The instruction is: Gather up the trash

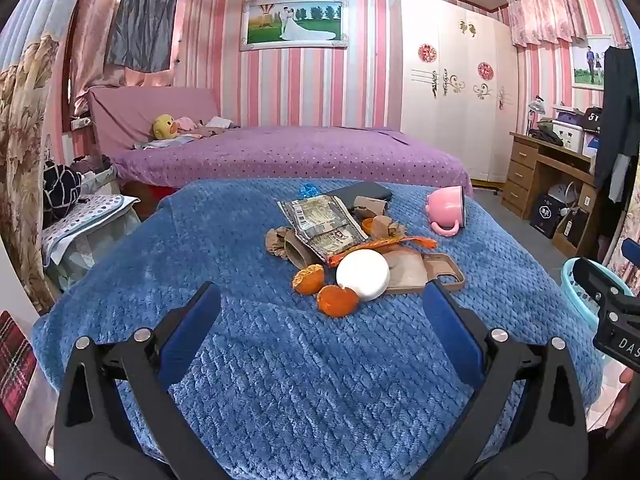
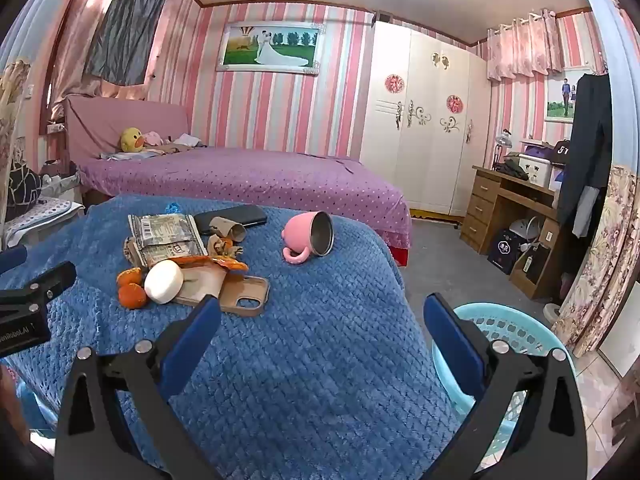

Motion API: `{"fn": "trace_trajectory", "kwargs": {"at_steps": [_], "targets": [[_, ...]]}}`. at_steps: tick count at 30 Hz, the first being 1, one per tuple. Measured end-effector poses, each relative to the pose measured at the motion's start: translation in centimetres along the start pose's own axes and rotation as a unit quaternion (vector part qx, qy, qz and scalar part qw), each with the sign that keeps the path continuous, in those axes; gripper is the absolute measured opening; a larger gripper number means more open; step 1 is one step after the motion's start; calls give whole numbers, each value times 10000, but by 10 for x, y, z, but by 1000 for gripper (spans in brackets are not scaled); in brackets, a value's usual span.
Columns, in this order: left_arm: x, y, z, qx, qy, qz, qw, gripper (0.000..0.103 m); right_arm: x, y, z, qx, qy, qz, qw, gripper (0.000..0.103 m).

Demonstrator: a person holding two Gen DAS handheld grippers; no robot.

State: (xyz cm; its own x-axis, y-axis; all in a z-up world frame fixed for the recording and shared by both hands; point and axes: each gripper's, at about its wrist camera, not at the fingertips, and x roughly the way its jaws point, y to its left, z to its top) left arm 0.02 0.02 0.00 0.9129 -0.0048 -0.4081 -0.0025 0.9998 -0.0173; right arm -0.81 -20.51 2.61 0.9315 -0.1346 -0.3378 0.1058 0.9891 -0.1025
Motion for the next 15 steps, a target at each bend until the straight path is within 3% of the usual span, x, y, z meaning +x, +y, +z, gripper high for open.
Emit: {"fn": "trace_trajectory", "kwargs": {"at_steps": [15], "targets": [[-2, -1, -1, -3, -17, -1, 10000, 98, 0, 1, 0, -46, 39, -12, 10000, 99]]}}
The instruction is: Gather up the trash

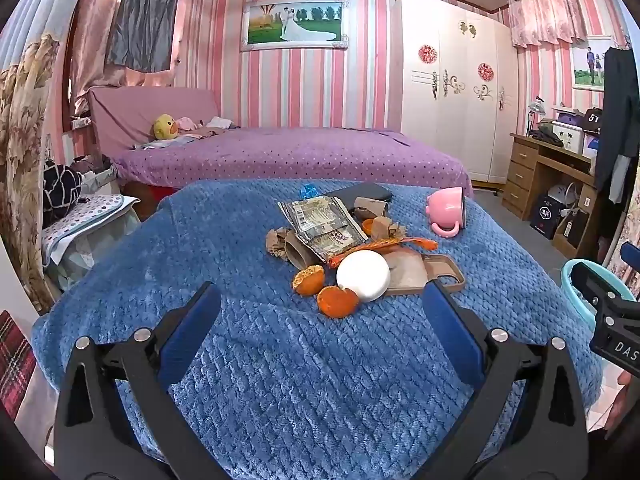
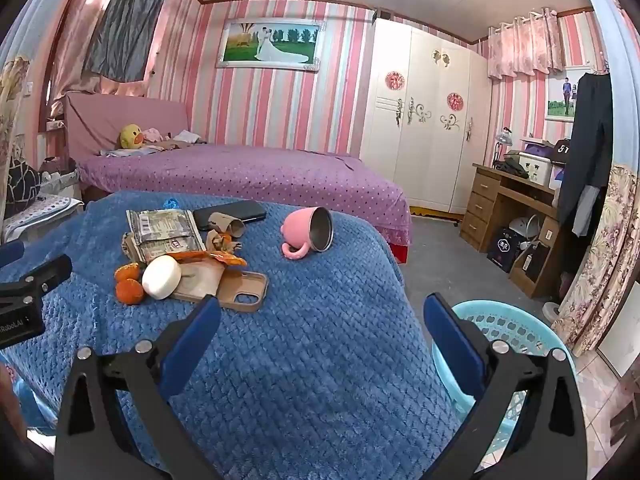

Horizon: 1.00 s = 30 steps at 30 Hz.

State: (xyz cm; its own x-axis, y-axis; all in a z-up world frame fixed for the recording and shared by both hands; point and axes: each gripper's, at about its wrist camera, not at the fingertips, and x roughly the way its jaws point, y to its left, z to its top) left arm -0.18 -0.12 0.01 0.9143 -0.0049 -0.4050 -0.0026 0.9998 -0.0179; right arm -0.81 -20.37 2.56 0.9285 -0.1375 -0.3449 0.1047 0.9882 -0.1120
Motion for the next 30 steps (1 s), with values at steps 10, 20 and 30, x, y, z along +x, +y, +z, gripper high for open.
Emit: {"fn": "trace_trajectory", "kwargs": {"at_steps": [10, 20, 30], "targets": [[0, 0, 0, -5, 0, 1, 10000, 98, 5, -5, -5, 14, 28, -14, 10000, 99], [5, 1, -1, -27, 33, 15, 10000, 98, 5, -5, -4, 10, 54, -34, 10000, 99], [5, 2, -2, -37, 42, 16, 10000, 98, 5, -5, -4, 6, 60, -36, 10000, 99]]}}
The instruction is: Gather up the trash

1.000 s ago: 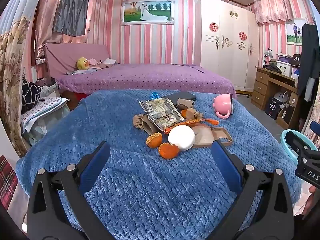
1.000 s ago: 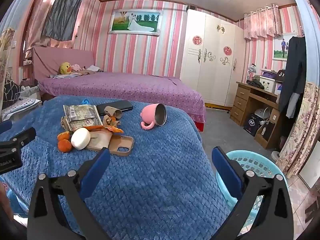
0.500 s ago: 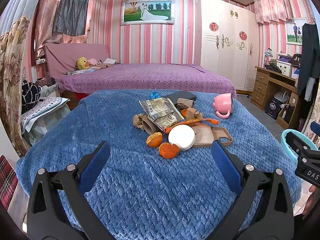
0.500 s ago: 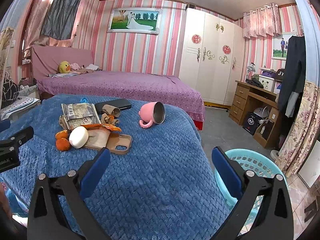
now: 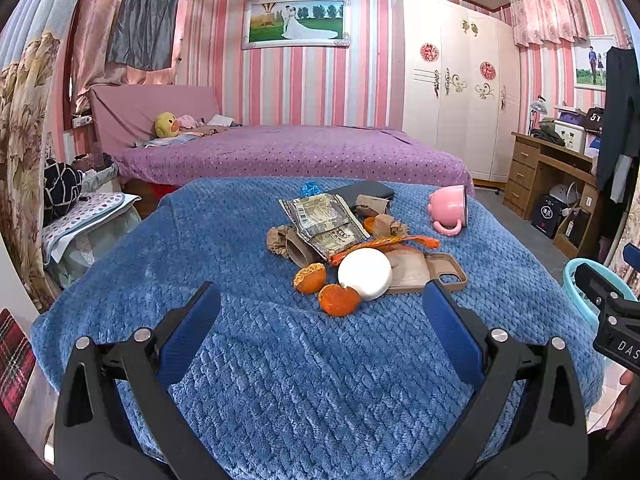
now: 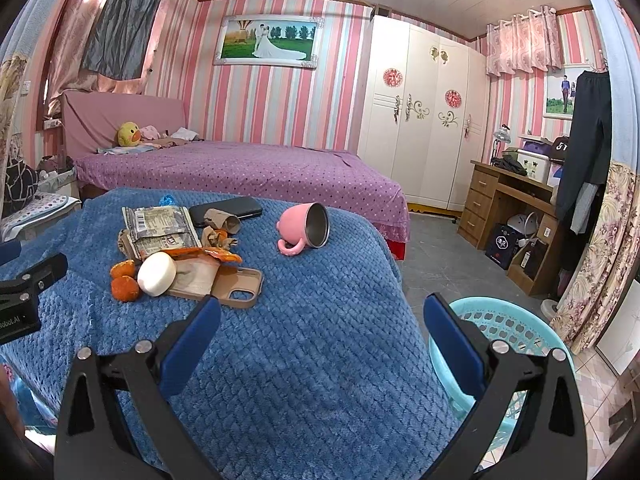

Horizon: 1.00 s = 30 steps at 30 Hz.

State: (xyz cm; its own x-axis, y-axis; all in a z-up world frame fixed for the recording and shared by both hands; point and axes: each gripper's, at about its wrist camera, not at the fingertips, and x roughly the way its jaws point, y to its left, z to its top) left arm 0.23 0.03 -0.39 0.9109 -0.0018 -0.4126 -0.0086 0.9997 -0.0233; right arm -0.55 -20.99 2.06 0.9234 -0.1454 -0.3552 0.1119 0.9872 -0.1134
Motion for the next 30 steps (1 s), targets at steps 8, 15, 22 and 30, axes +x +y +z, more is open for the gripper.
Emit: {"fn": "trace_trajectory", "kwargs": {"at_steps": [8, 15, 22, 30], "targets": [[0, 0, 0, 4, 0, 6, 10000, 98, 0, -2, -1, -5, 10, 0, 10000, 99], [0, 0, 0, 3, -1, 2, 10000, 98, 0, -2, -1, -10, 16, -1, 10000, 99], [0, -1, 0, 4, -2, 3, 10000, 98, 0, -2, -1, -11, 24, 2, 10000, 99], [0, 0, -1, 10, 15, 9, 10000, 98, 0, -2, -1, -9, 25, 4, 10000, 99]]}}
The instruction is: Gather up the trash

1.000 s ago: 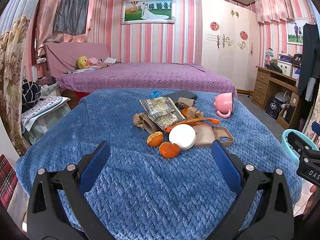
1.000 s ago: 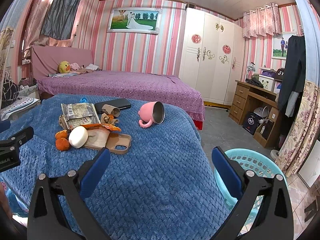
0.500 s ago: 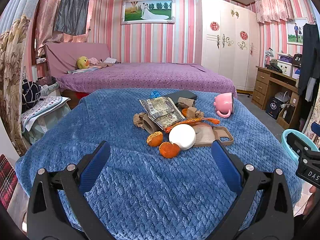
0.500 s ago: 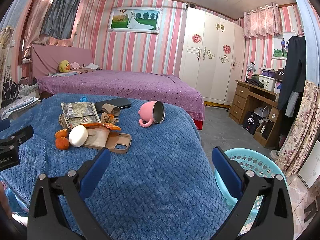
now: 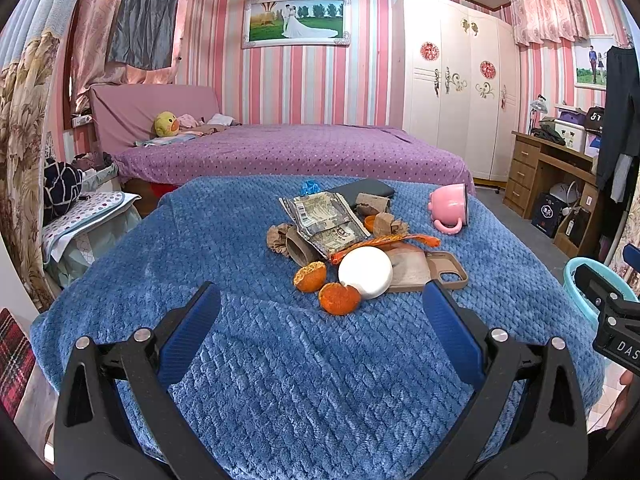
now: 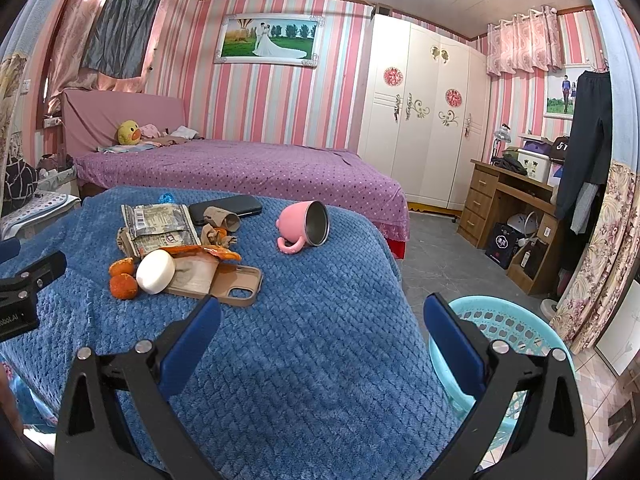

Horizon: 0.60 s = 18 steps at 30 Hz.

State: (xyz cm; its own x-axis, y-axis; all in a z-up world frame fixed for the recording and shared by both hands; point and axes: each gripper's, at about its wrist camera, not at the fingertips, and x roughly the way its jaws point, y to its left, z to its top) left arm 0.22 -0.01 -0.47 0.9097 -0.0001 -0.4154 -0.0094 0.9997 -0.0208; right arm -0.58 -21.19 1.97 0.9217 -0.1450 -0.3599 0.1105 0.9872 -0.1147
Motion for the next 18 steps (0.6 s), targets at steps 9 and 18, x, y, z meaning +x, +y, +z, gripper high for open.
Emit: {"fn": "trace_trajectory", "kwargs": {"at_steps": [9, 18], "targets": [[2, 1, -2, -4, 28, -9, 10000, 98, 3, -2, -4, 23, 21, -33, 10000, 99], [3, 1, -2, -3, 31, -8, 10000, 98, 5, -3, -4, 51, 31, -44, 10000, 99]]}}
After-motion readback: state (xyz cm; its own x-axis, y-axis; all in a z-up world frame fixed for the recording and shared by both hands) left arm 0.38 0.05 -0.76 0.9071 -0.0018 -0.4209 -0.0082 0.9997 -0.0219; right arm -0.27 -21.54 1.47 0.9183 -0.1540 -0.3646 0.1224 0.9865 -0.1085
